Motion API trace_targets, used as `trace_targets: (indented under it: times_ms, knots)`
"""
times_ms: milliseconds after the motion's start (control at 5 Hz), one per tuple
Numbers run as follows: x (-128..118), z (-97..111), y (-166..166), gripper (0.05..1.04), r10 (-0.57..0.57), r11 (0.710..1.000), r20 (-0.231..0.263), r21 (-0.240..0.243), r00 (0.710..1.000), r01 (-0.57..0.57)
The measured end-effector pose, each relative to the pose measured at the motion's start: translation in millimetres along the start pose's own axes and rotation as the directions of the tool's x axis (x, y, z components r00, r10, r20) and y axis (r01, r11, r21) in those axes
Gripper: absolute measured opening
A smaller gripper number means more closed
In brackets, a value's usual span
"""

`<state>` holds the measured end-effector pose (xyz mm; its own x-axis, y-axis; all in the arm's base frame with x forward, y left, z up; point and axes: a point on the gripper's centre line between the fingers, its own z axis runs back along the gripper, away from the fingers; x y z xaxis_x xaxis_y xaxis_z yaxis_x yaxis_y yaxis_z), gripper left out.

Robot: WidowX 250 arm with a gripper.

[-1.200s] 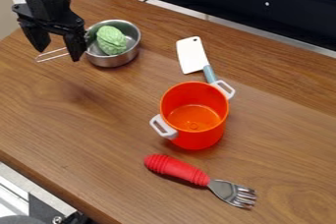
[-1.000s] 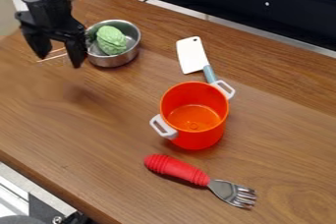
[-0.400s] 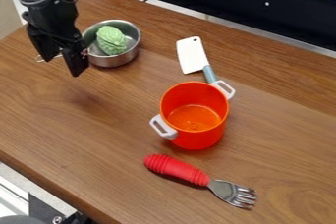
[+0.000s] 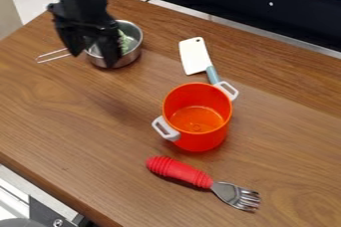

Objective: Move the red pot to the lower left of the table

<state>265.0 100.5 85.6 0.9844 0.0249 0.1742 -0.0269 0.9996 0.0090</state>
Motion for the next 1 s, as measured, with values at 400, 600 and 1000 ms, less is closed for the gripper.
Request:
trace_targets:
  times_ms: [400, 600, 1000]
  knots:
    - [6.4, -5.3, -67.3, 1.001, 0.074, 0.997, -0.042, 0.017, 0.996, -0.073]
    - [8.4, -20.1, -84.6, 1.001, 0.090, 0.995, -0.057, 0.036, 0.994, -0.088]
    - [6.8, -35.6, -82.1, 1.001, 0.099, 0.994, -0.088, 0.056, 0.991, -0.094]
